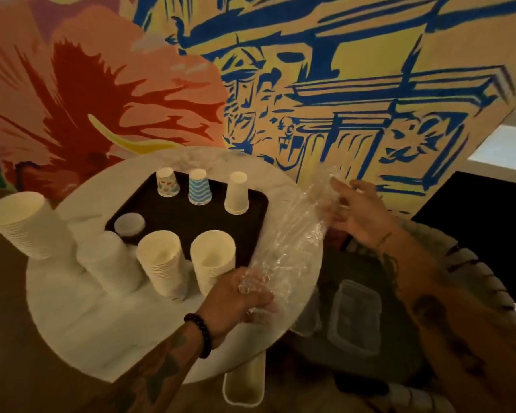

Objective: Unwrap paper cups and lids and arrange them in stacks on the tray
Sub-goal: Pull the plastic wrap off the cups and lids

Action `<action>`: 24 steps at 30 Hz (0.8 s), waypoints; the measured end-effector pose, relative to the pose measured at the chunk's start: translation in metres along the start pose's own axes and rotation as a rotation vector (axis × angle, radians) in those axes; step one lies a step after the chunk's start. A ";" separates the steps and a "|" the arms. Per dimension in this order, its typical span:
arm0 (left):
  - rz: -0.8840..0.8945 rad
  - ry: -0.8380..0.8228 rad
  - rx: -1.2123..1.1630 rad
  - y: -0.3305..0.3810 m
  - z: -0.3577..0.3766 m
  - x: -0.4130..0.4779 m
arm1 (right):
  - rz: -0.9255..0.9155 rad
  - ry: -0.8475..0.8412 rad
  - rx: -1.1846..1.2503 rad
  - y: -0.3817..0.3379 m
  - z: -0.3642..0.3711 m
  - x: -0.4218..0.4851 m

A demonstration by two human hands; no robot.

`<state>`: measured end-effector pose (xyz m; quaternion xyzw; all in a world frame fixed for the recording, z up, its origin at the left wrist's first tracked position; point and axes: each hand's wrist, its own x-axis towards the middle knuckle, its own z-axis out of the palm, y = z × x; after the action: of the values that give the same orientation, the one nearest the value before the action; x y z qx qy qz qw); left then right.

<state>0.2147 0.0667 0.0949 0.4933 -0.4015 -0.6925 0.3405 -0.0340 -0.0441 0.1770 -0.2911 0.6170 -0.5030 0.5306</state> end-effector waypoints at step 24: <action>-0.340 0.568 -0.163 -0.050 0.032 0.051 | 0.110 -0.218 -0.324 0.142 -0.004 0.122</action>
<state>0.1656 0.0512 0.0358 0.6976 -0.1461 -0.6039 0.3569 -0.0456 -0.1063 0.0009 -0.3913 0.6439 -0.3328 0.5670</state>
